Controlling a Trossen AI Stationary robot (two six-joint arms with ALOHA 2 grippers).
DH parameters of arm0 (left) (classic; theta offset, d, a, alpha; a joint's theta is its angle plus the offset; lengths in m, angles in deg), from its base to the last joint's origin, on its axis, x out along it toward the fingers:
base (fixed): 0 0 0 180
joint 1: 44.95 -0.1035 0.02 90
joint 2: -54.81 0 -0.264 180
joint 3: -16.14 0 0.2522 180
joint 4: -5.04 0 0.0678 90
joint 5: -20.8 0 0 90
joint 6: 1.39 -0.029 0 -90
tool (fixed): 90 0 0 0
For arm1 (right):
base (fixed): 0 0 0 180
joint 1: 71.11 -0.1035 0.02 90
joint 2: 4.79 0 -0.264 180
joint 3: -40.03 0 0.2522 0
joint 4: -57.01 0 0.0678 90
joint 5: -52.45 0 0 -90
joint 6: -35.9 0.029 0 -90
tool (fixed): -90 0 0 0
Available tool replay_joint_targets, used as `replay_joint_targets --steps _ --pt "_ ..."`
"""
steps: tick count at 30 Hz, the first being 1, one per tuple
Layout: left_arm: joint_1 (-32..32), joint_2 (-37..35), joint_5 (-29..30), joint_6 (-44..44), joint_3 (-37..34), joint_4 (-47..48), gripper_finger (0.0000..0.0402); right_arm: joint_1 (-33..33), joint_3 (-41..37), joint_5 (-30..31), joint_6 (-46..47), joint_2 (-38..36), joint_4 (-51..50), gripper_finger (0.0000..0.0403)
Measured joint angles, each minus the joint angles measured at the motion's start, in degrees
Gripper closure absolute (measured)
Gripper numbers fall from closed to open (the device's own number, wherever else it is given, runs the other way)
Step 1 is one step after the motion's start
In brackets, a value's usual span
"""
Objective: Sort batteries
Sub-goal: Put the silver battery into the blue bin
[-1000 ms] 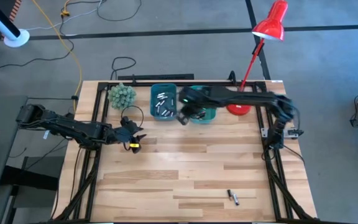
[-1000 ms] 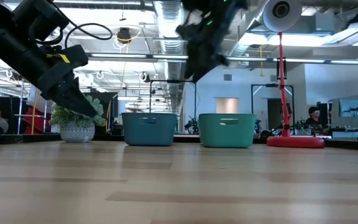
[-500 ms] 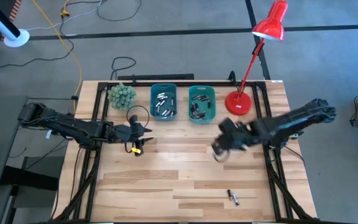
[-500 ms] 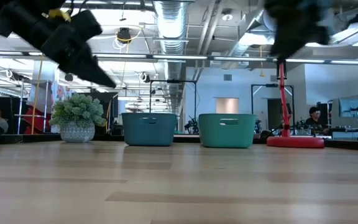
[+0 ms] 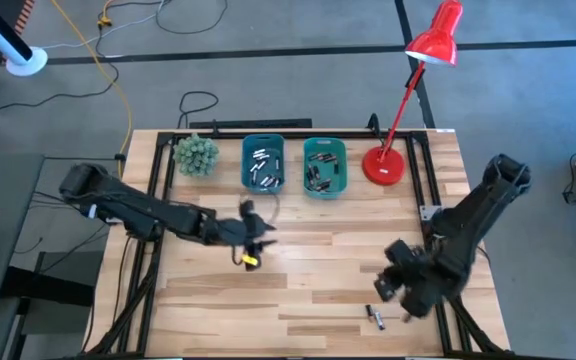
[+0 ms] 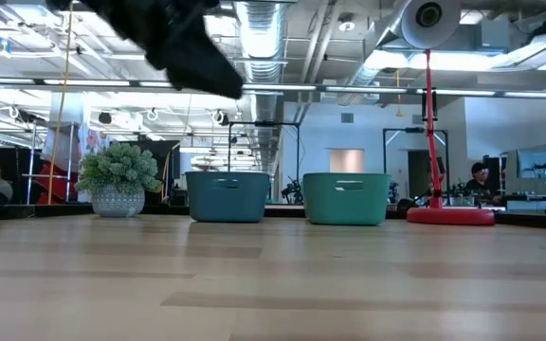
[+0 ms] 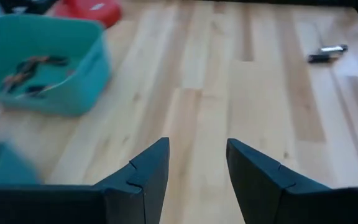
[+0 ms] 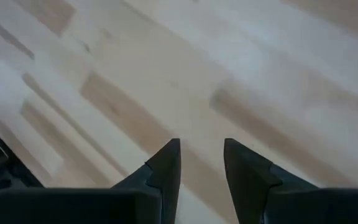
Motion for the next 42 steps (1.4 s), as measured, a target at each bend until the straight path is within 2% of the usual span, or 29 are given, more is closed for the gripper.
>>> replay_joint_targets --steps 5,11,16,22,27,34,42 --pt "2.7 10.8 -0.1 -1.9 9.9 0.1 0.0247 -9.3 0.0 0.0 11.7 2.5 -3.4 0.0265" --pt "3.8 22.6 -3.3 -6.4 22.0 0.2 0.0247 -17.1 0.0 -0.1 19.8 4.4 -3.9 0.0265" --pt "3.5 30.4 -7.5 -8.6 30.8 0.3 0.0247 -20.8 0.0 -0.6 24.1 6.0 -2.8 0.0265" --pt "3.5 37.6 -7.7 -11.1 39.2 1.4 0.0247 -22.5 0.0 -0.6 24.2 8.3 0.7 0.0265" --pt "3.5 38.9 -7.2 -9.0 41.9 3.0 0.0247 -21.4 0.0 -0.8 22.5 11.2 9.0 0.0265" --pt "4.8 38.8 -3.0 -8.6 42.0 3.3 0.0247 -18.8 0.0 -1.2 20.3 16.3 17.1 0.0265" --pt "6.1 38.7 -2.8 -8.5 42.0 9.4 0.0247 -13.6 4.4 -9.6 20.0 22.0 15.4 0.0265"
